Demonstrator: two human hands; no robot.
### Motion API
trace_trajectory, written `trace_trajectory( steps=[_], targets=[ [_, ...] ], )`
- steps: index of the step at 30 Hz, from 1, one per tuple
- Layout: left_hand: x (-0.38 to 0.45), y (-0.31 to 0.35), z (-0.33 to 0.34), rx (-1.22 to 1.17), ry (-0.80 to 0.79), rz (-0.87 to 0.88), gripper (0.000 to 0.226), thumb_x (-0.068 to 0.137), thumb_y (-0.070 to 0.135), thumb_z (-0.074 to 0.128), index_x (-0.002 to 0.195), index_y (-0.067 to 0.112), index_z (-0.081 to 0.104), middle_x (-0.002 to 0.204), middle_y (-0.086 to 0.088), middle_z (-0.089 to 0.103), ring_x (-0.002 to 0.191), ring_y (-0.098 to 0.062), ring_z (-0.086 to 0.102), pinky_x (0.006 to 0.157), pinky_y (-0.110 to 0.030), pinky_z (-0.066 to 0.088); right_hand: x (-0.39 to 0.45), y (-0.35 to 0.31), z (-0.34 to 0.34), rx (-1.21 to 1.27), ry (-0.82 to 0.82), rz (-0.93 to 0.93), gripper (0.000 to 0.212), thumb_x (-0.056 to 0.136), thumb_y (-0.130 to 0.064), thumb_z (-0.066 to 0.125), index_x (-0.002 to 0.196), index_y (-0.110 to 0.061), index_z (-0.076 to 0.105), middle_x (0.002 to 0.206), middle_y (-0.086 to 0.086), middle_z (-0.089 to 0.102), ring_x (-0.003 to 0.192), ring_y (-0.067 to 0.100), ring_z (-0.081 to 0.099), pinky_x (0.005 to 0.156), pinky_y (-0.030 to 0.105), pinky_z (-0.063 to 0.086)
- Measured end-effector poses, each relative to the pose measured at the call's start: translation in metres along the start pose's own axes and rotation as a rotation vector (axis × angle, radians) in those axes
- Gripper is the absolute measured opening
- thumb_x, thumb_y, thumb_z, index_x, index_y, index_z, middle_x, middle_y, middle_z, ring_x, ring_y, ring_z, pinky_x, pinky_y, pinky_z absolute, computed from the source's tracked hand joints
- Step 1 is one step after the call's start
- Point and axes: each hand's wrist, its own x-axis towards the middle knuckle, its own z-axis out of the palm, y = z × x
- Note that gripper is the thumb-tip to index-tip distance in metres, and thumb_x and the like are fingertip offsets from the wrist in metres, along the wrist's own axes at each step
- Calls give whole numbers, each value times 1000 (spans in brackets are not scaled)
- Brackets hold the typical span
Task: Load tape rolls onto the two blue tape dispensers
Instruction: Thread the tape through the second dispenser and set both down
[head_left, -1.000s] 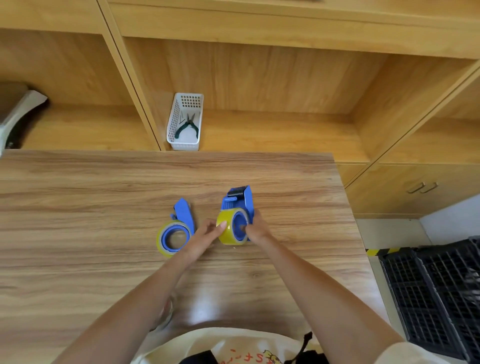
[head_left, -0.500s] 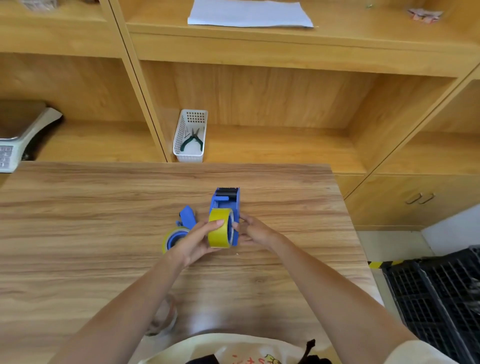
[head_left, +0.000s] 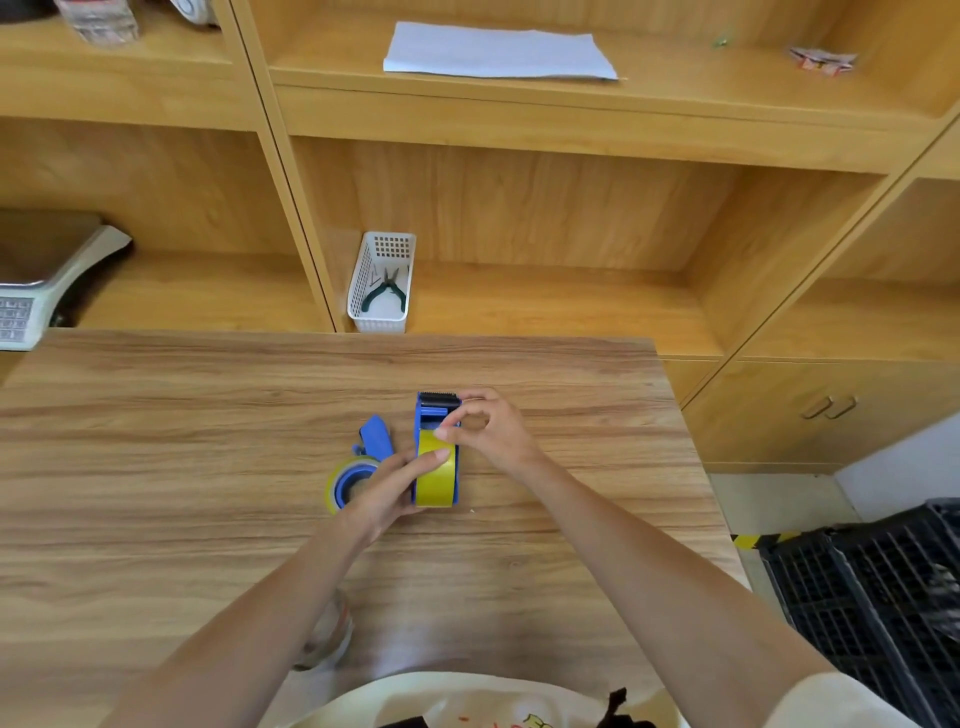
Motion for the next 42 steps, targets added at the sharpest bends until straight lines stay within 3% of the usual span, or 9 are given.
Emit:
trace_trajectory(
  steps=[5, 10, 16, 20, 23, 33, 36, 39, 42],
  targets=[
    [-1, -5, -1, 69, 28, 4, 56, 65, 52, 83, 108, 18, 72, 99, -5, 73, 103, -24, 68, 103, -50, 47, 4, 2, 1, -185, 17, -87, 15, 79, -31, 76, 82, -17, 79, 120, -8, 63, 112, 9, 57, 92, 29, 42],
    [-4, -5, 6, 62, -3, -17, 53, 69, 53, 79, 115, 27, 70, 118, -9, 71, 112, -27, 66, 105, -49, 46, 0, 12, 0, -329, 48, -126, 11, 85, -28, 68, 81, -21, 75, 129, -9, 58, 123, 16, 51, 99, 35, 42],
    [-5, -5, 13, 49, -8, -26, 54, 69, 54, 77, 116, 30, 69, 114, -1, 73, 105, -18, 69, 97, -39, 51, -2, 10, -6, 90, 15, 123, 18, 81, -25, 76, 91, -10, 77, 151, 7, 40, 144, 11, 28, 104, 26, 24],
    [-5, -1, 17, 83, 38, -51, 59, 68, 61, 77, 119, 32, 66, 117, 0, 72, 108, -18, 67, 101, -40, 49, -7, 7, -8, 229, -12, 206, 21, 82, -23, 75, 94, -5, 76, 125, 7, 67, 117, 7, 57, 111, 30, 35],
    [-4, 0, 17, 145, 36, -79, 66, 65, 69, 75, 120, 34, 66, 123, 4, 69, 114, -14, 64, 104, -38, 46, -7, 11, -12, 242, -13, 229, 25, 83, -22, 74, 96, 0, 74, 112, 6, 71, 88, -12, 54, 99, 23, 36],
    [7, 0, 32, 69, 158, -139, 47, 72, 53, 76, 109, 24, 71, 115, -6, 71, 107, -23, 64, 96, -40, 50, -4, 22, -9, 71, 37, 251, 14, 82, -22, 74, 85, -8, 75, 100, 5, 74, 98, 11, 63, 86, 24, 42],
    [14, -2, 32, 68, 214, -176, 65, 65, 60, 77, 116, 21, 67, 116, -7, 69, 105, -23, 63, 86, -37, 52, -5, 27, -5, -16, 34, 223, 9, 84, -15, 71, 81, -7, 74, 98, 8, 75, 98, 13, 65, 83, 21, 45],
    [18, -5, 31, 67, 251, -193, 91, 45, 69, 79, 120, 20, 66, 115, -5, 69, 107, -23, 63, 100, -43, 49, -8, 29, 0, -113, 39, 191, 12, 87, -12, 65, 82, -4, 74, 96, 7, 76, 99, 15, 67, 92, 30, 50],
    [19, -4, 29, 94, 284, -184, 102, 42, 74, 76, 126, 18, 63, 127, -6, 64, 117, -24, 58, 106, -43, 43, -10, 30, 5, -167, 100, 158, 12, 87, -12, 66, 84, -6, 75, 114, 6, 72, 119, 14, 59, 84, 14, 46]
  ],
)
